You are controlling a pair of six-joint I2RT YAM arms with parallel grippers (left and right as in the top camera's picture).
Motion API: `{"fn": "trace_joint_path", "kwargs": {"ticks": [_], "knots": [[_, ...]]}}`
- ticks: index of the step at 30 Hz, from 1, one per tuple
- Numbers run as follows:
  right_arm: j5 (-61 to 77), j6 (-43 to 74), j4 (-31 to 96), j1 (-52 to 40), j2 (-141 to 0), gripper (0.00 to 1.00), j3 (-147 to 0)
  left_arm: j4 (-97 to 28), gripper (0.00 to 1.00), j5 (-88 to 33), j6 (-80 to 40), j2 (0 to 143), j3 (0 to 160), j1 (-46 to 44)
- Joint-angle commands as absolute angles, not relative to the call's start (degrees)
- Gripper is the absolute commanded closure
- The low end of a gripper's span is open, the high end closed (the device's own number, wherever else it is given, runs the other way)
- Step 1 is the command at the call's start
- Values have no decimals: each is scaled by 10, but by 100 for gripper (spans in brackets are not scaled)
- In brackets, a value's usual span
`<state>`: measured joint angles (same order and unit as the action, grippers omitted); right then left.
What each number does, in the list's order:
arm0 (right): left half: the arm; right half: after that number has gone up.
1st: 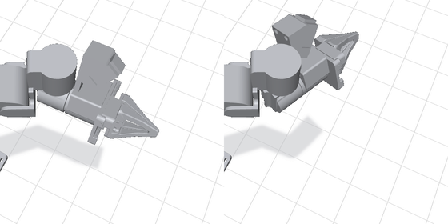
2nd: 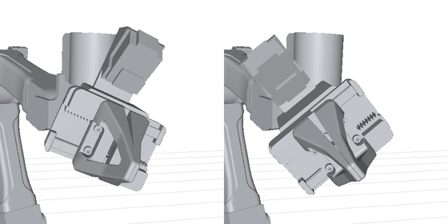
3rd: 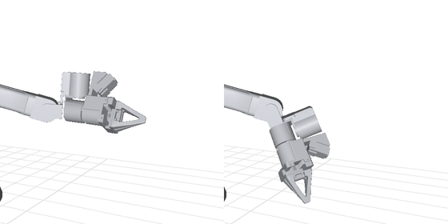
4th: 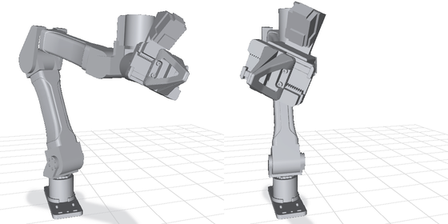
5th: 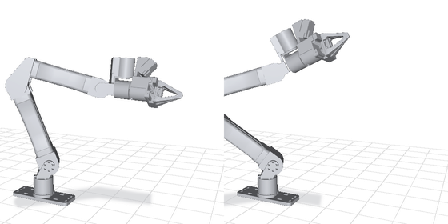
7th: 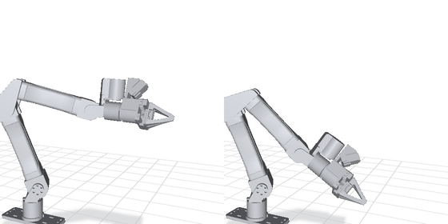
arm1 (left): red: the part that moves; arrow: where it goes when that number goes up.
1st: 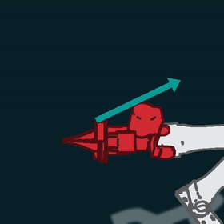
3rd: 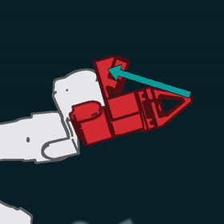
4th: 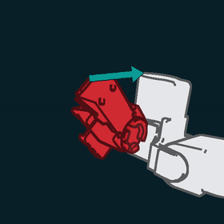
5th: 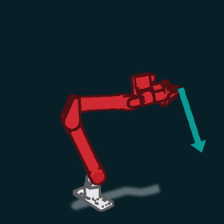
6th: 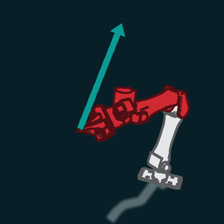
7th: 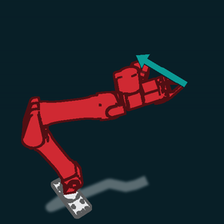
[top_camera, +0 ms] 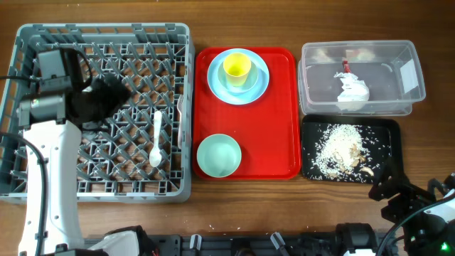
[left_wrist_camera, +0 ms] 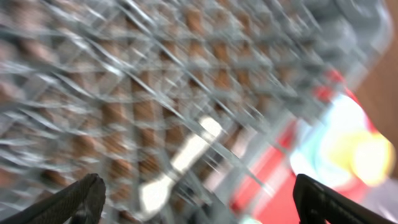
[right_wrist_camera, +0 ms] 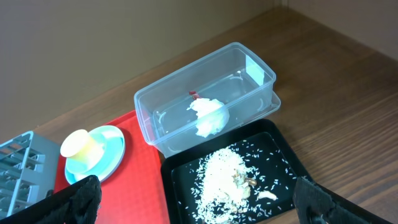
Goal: Sort waste into correct bins and load items into the dishwasher rack
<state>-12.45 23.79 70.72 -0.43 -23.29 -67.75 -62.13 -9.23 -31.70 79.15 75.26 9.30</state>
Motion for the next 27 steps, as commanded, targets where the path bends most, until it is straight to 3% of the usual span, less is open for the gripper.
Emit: {"fn": "trace_joint_path", "kwargs": {"ticks": [1,3,6,14,16,20,27], "knots": [[-121,242,706,-3,-229,0,-678,-642,28,-220,-286,787,749,12],[-121,242,706,-3,-229,0,-678,-646,35,-216,-262,787,747,-58],[-121,242,706,-3,-229,0,-678,-632,38,-150,-260,788,736,-190],[-121,242,706,-3,-229,0,-678,-538,53,16,-339,809,677,-485],[-121,242,706,-3,-229,0,-678,-519,57,41,-339,828,666,-528],[-121,242,706,-3,-229,0,-678,-490,55,133,-339,897,654,-581],[-121,242,706,-3,-229,0,-678,-470,58,161,-340,982,654,-583]]}}
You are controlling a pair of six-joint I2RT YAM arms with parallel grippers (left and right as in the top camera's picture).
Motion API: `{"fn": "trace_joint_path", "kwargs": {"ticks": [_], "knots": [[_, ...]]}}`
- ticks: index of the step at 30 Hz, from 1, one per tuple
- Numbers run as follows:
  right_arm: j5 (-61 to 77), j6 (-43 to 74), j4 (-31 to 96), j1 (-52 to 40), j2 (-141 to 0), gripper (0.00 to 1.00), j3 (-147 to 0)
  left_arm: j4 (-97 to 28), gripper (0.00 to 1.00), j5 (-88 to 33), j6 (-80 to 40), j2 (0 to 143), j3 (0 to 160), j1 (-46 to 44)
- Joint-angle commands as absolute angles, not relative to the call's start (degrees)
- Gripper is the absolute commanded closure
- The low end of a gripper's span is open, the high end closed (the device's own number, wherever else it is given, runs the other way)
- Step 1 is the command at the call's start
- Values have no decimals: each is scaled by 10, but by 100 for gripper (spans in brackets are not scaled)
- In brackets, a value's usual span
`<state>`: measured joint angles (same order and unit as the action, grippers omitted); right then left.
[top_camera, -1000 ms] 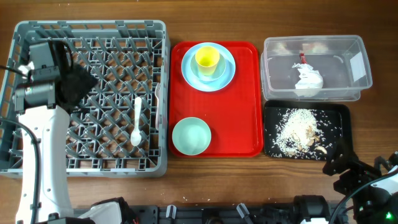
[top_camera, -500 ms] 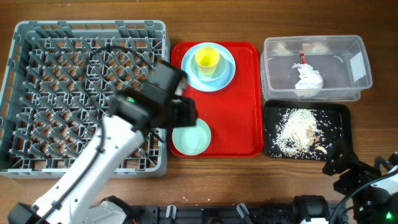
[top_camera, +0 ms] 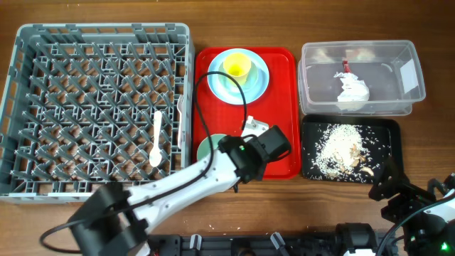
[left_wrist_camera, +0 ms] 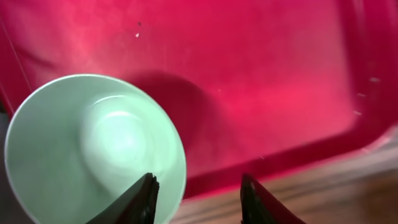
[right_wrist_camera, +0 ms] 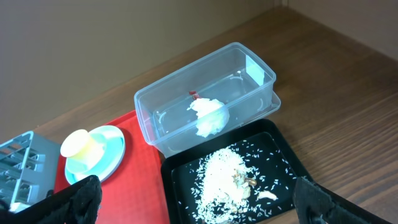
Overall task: Sort waste into correct bins and load items into the dishwasher rack
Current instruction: 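Reach the left gripper to the green bowl and grasp it, then place the green bowl into the dish rack's upper right area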
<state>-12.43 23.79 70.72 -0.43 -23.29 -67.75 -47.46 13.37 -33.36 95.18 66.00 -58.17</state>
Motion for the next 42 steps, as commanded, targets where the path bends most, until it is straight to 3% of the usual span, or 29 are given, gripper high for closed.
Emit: {"fn": "trace_joint_path", "kwargs": {"ticks": [1,5,9,17,18,19,24,28,34,42], "knots": [[-121,242,706,-3,-229,0,-678,-469,60,161,-340,990,654,-583],[-121,242,706,-3,-229,0,-678,-469,63,161,-354,1027,653,-583],[-121,242,706,-3,-229,0,-678,-472,77,161,-354,1033,653,-583],[-121,242,706,-3,-229,0,-678,-478,80,155,-354,1033,639,-584],[-121,242,706,-3,-229,0,-678,-480,92,155,-354,1033,638,-584],[-121,242,706,-3,-229,0,-678,-480,96,155,-354,1033,638,-584],[-121,242,706,-3,-229,0,-678,-490,96,160,-338,1024,653,-582],[-121,242,706,-3,-229,0,-678,-566,96,138,-289,985,780,-564],[-121,242,707,-3,-229,0,-678,-643,96,-104,-176,972,1015,-410],[-121,242,707,-3,-229,0,-678,-599,96,-595,-136,1013,1070,-48]]}}
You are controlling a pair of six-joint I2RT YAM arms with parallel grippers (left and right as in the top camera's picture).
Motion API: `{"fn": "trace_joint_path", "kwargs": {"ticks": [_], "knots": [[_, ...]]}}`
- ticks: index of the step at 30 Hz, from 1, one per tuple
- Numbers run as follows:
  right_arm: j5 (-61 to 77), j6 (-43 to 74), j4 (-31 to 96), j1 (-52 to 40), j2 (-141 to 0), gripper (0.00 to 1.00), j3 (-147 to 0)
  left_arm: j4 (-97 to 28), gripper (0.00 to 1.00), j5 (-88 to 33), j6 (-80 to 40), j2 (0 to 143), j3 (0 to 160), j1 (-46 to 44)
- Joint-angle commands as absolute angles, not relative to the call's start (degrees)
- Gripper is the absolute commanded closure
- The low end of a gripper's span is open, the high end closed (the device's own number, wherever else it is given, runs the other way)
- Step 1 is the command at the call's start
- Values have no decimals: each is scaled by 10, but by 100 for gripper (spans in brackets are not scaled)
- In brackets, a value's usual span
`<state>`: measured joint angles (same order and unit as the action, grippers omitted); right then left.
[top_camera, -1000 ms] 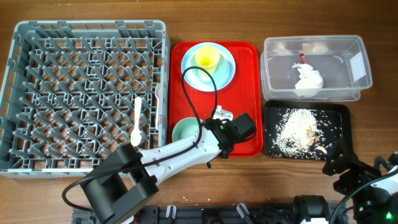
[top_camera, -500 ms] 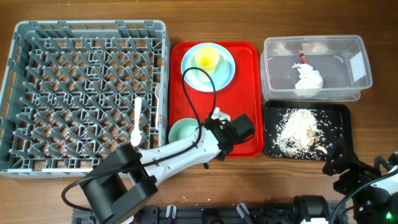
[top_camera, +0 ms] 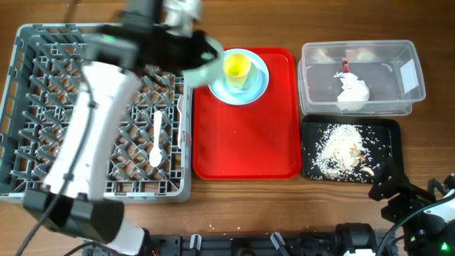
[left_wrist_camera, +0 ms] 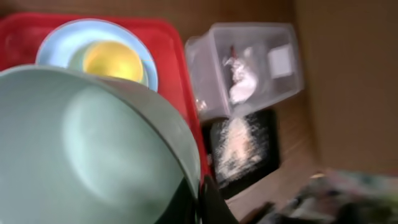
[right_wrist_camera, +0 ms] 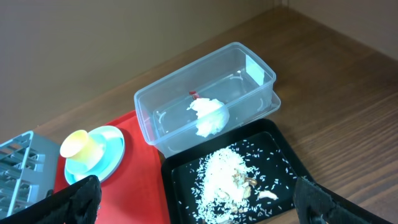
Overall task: Sort waste into correct bins and load items into the dishwasher rack
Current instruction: 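Place the green bowl into the dish rack's upper right area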
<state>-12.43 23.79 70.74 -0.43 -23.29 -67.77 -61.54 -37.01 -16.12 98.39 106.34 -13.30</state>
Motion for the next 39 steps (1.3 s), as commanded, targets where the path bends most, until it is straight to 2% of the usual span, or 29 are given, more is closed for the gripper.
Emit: {"fn": "trace_joint_path", "kwargs": {"ticks": [1,6,11,14,19,21,24,27,28,29,30,34,38,39], "knots": [[-121,242,707,-3,-229,0,-678,-590,96,-633,-136,1030,1070,-25],[-121,242,707,-3,-229,0,-678,-526,96,-780,-139,1148,1070,40],[-121,242,707,-3,-229,0,-678,-519,96,-794,-139,1257,1070,93],[-121,242,707,-3,-229,0,-678,-519,96,-762,-138,1284,1069,109],[-121,242,707,-3,-229,0,-678,-539,96,-625,-138,1296,1069,125],[-121,242,708,-3,-229,0,-678,-557,81,-572,-139,1295,1069,131],[-121,242,708,-3,-229,0,-678,-582,81,-534,-139,1292,1069,149],[-121,242,708,-3,-229,0,-678,-588,69,-535,-159,1255,1071,180],[-121,242,708,-3,-229,0,-678,-588,55,-534,-159,1230,1072,190],[-121,242,708,-3,-229,0,-678,-588,41,-528,-159,1208,1072,195],[-121,242,708,-3,-229,0,-678,-588,1,-505,-159,1175,1072,198],[-121,242,708,-3,-229,0,-678,-622,0,-373,-159,1063,1072,178],[-121,242,708,-3,-229,0,-678,-658,0,-279,-157,1015,1072,69],[-121,242,708,-3,-229,0,-678,-663,30,-277,-133,1022,1066,31]]}}
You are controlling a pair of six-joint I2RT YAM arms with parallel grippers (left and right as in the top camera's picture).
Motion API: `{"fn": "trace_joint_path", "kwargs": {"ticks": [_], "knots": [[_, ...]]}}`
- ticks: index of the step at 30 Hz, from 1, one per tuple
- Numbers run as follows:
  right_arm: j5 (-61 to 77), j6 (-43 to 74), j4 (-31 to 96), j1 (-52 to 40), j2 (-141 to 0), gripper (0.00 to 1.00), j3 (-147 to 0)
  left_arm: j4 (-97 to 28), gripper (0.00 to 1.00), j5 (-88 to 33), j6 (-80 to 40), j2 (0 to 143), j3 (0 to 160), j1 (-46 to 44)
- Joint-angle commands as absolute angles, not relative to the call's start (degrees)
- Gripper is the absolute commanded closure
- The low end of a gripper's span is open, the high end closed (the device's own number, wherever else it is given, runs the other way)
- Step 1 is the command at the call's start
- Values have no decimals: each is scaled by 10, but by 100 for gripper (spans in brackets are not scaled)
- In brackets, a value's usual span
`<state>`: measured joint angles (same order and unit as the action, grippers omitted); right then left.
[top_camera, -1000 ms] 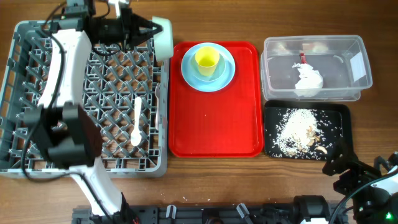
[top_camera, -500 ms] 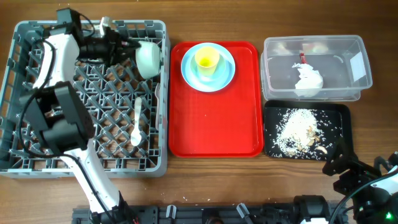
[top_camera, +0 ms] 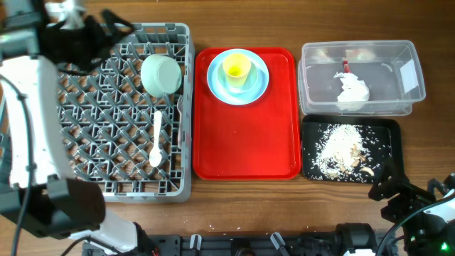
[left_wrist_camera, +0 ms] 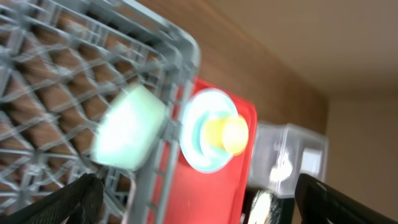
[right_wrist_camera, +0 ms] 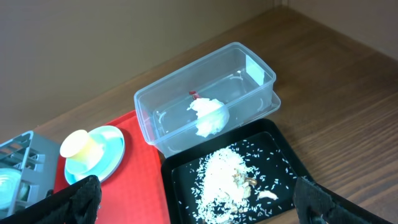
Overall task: Sort waste into correct bins and load items into the dishwasher rack
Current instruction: 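Place the green bowl into the dish rack's upper right area, then reach the left gripper to the yellow cup on the blue plate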
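The pale green bowl [top_camera: 161, 73] lies in the grey dishwasher rack [top_camera: 43, 181] at its far right, next to a white spoon [top_camera: 157, 139]. The bowl [left_wrist_camera: 129, 127] shows blurred in the left wrist view. My left gripper [top_camera: 106, 32] hangs over the rack's far edge, left of the bowl, open and empty. A yellow cup [top_camera: 237, 69] stands on a light blue plate [top_camera: 257, 87] on the red tray [top_camera: 245, 142]. My right gripper [top_camera: 393, 195] rests at the table's near right corner, open, holding nothing.
A clear plastic bin [top_camera: 359, 67] holds crumpled white paper [top_camera: 352, 91]. In front of it a black tray [top_camera: 387, 139] carries rice and food scraps [top_camera: 341, 151]. Bare wooden table surrounds everything.
The green bowl was in my left gripper above the rack's far right corner. Now it lies in the rack, released, and the gripper stands open to its left. The right arm has not moved.
My left gripper was open over the rack while the green bowl sat on the tray's near part. Then the gripper was at the bowl's rim. Then it held the bowl near the rack's far right. Now the bowl rests in the rack.
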<state>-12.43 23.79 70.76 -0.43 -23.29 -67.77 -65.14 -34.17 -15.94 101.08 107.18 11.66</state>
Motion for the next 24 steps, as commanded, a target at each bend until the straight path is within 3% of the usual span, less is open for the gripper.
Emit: {"fn": "trace_joint_path", "kwargs": {"ticks": [1,2,7,11,18,21,24], "knots": [[-121,242,708,-3,-229,0,-678,-663,73,-258,-124,1030,1058,4],[-121,242,708,-3,-229,0,-678,-661,96,-221,-126,1040,1048,-22],[-121,242,708,-3,-229,0,-678,-646,96,-20,-146,1106,1021,-100],[-121,242,708,-3,-229,0,-678,-633,96,121,-174,1126,1021,-86],[-121,242,708,-3,-229,0,-678,-615,96,125,-170,1123,1040,-4],[-121,242,708,-3,-229,0,-678,-630,96,116,-170,1095,1068,-12],[-121,242,708,-3,-229,0,-678,-605,87,46,-170,1044,1096,-65]]}}
